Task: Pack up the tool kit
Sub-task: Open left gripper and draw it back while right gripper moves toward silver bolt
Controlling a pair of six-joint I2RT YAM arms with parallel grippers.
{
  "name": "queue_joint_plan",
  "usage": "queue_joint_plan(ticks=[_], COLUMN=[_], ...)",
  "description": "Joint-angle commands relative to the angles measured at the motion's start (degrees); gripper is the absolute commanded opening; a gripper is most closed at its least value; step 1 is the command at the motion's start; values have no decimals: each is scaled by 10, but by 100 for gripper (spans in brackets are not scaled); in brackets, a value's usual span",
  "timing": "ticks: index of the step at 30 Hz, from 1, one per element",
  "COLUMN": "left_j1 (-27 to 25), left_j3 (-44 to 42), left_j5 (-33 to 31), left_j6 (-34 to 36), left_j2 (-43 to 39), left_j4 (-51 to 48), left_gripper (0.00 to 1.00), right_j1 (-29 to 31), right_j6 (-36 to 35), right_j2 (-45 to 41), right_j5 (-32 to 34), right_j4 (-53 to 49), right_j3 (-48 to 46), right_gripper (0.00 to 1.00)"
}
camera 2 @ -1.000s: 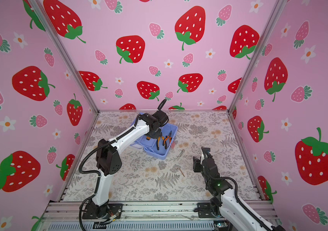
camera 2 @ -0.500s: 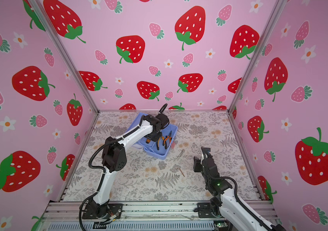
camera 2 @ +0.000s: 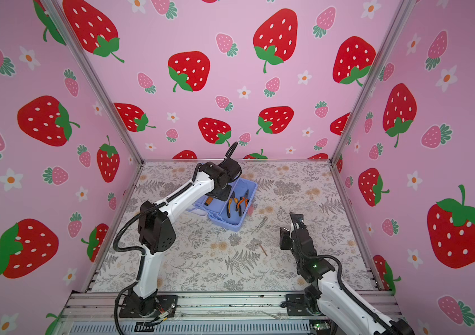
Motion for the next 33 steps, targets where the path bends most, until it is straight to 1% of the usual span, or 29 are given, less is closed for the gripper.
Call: queue_joint_plan(ticks=[1, 5, 9, 11, 12, 16, 20, 22, 26, 30, 33], left_j1=[-26, -73, -118, -140, -149, -192, -230, -240, -243, -242, -240], left_j3=[-27, -73, -141, -184, -201, -273, -337, -359, -401, -417, -421], left_j5=[-16, -45, -53, -50, -51, -68, -78, -83, -73, -61, -56], left_j6=[-32, -57, -83, -95, -102, -140, -165, -171, -165, -150, -142], left_j2=[-58, -120, -174, -200, -208, -241, -267, -278, -300, -305, -299], left_j4=[12, 43, 84, 106, 112, 122, 147, 162, 213, 255, 276], left_gripper=[51, 52, 52, 52, 53, 54, 54, 55, 56, 57, 58], right_j1=[-2, -2, -2, -2, -2, -1, -1, -1, 3, 30, 52], right_j6=[-1, -4, -6, -14, -17, -19, -8, 2, 16, 38, 47], right_j2=[6, 16, 29, 33, 32, 17, 27, 49, 105, 145, 173], right_j5=[4, -4, -8, -11, -19, -45, -45, -51, -105, -106, -108], right_j4=[13, 17, 24, 19, 16, 39, 32, 20, 2, 0, 2], right_j3=[0, 3, 1, 10, 13, -4, 2, 16, 44, 51, 62], right_gripper=[48, 47, 45, 39, 38, 40, 42, 41, 33, 33, 35])
